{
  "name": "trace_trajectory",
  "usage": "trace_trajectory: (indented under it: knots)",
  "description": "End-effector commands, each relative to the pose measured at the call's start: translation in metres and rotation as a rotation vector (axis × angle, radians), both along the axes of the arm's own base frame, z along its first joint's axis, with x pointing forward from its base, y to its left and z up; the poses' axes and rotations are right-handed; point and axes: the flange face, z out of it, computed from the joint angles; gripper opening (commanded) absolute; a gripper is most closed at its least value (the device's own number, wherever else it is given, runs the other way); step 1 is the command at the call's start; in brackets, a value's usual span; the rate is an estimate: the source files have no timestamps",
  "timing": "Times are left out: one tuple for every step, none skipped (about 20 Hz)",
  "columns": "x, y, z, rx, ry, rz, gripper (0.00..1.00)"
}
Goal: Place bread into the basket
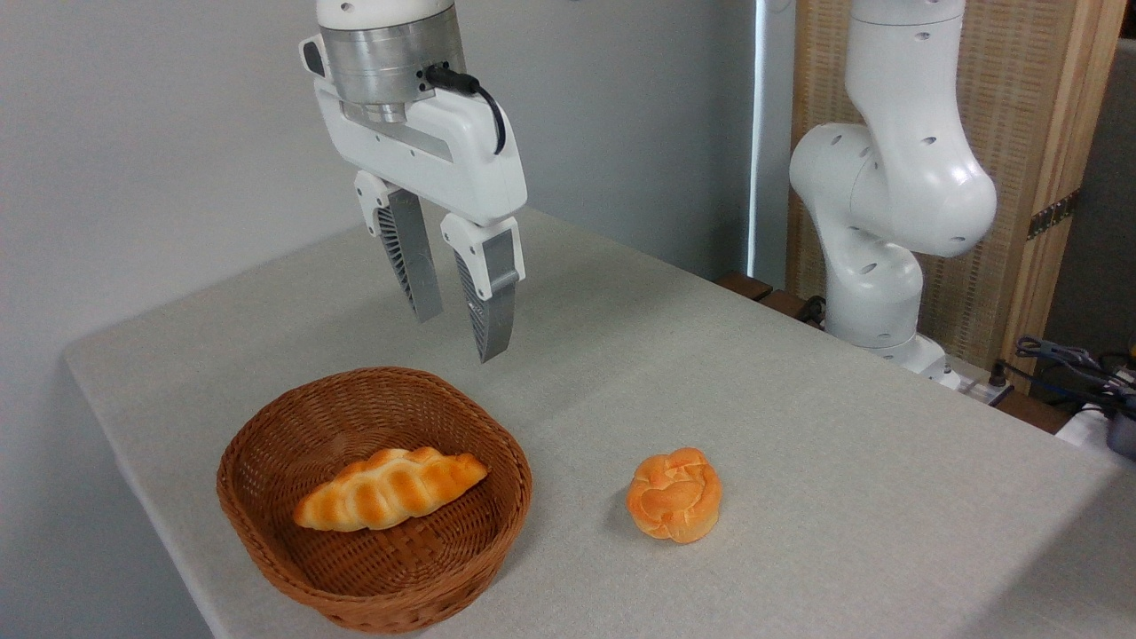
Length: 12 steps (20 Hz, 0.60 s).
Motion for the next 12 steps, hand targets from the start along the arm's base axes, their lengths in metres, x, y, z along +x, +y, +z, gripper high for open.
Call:
trace_trajectory:
  knots:
    - [-0.007,0.006,-0.012,0.006,0.010,-0.044,1.00]
    - [-0.010,0.007,-0.016,0.008,0.018,-0.058,1.00]
    - [-0.013,0.010,-0.021,0.010,0.027,-0.069,1.00]
    - [-0.015,0.022,-0.023,0.009,0.025,-0.063,1.00]
    - [-0.018,0.027,-0.027,0.007,0.028,-0.060,1.00]
    - [-0.021,0.032,-0.030,0.006,0.028,-0.055,1.00]
    - [-0.023,0.034,-0.034,0.005,0.030,-0.052,1.00]
    - [-0.026,0.037,-0.040,0.005,0.040,-0.052,1.00]
    - [-0.032,0.050,-0.051,0.010,0.065,-0.061,1.00]
    - [-0.041,0.058,-0.058,0.028,0.082,-0.099,1.00]
    - [-0.048,0.064,-0.065,0.038,0.102,-0.131,1.00]
    - [-0.053,0.077,-0.071,0.035,0.114,-0.128,1.00]
